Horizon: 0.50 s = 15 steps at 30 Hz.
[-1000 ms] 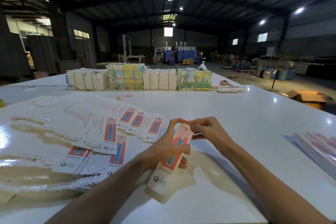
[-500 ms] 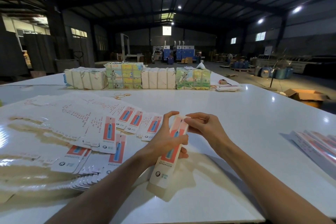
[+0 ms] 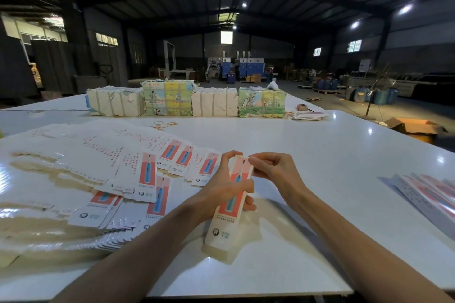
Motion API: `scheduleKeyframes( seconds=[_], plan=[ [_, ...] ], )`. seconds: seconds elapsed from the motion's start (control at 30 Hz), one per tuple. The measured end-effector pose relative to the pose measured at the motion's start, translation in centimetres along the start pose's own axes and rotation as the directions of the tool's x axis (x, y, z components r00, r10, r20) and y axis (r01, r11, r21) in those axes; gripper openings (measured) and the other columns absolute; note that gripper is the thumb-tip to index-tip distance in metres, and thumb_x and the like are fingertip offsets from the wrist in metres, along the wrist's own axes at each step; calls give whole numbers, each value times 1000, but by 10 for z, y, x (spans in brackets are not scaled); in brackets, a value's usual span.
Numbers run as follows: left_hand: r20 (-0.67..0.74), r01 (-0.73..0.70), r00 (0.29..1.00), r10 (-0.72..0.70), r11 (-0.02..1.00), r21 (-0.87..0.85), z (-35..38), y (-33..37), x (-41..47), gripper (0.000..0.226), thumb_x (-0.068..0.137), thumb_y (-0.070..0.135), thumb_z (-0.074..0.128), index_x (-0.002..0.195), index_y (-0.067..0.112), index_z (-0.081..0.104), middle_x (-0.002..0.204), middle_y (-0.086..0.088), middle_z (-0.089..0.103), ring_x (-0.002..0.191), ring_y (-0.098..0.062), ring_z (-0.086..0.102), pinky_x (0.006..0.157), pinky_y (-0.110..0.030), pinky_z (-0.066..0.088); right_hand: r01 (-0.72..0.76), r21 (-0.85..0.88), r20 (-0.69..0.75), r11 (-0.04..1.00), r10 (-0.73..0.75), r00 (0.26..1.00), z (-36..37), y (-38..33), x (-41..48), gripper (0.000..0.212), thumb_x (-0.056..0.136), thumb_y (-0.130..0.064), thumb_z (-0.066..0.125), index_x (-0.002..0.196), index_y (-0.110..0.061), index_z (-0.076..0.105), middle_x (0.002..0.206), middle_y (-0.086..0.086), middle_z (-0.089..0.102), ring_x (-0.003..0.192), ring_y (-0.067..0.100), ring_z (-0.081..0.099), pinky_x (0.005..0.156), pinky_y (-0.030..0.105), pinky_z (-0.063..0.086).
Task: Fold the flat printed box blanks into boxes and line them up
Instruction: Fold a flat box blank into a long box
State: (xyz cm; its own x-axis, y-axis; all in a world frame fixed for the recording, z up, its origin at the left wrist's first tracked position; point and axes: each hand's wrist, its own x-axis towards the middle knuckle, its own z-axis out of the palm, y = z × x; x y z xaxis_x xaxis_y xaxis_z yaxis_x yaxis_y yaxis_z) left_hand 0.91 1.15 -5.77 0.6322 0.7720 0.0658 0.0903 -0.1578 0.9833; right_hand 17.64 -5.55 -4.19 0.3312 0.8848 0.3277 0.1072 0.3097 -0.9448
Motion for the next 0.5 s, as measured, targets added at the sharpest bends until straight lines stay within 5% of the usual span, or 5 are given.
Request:
scheduleKeyframes(
  seconds=[0.13,0.23,0.37,0.5],
  plan=[
    [-65,25,997,-34,990,-139,7,-1,4,92,82,23,91,142,52,28,122,-9,65,89,-30,80,80,-51,66,-59,-21,-8,998,58,998,6,10,3,25,103,-19,68,125,-9,72,110,7,81,98,19,79,82,27,64],
    [-245,0,969,-42,985,-170,7,5,7,87,88,27,85,146,50,24,127,-10,63,91,-29,80,85,-51,65,-29,-241,-10,970,27,1000,12,12,2,38,105,-30,66,140,-18,62,123,-2,73,100,10,76,85,26,63],
    [-344,-115,935,-82,849,-515,-1,10,6,72,98,7,70,149,42,33,126,-12,61,101,-36,74,95,-65,58,24,-469,104,883,28,994,24,-3,-7,53,102,-55,60,147,-29,49,130,-10,63,102,11,73,71,22,60],
    [-300,-170,950,-88,662,-730,6,22,-5,52,107,18,61,151,35,41,134,-16,57,115,-32,67,105,-59,53,235,-811,281,535,5,960,41,-17,-17,83,89,-81,53,149,-26,43,134,-5,50,110,16,59,80,35,52]
  ],
)
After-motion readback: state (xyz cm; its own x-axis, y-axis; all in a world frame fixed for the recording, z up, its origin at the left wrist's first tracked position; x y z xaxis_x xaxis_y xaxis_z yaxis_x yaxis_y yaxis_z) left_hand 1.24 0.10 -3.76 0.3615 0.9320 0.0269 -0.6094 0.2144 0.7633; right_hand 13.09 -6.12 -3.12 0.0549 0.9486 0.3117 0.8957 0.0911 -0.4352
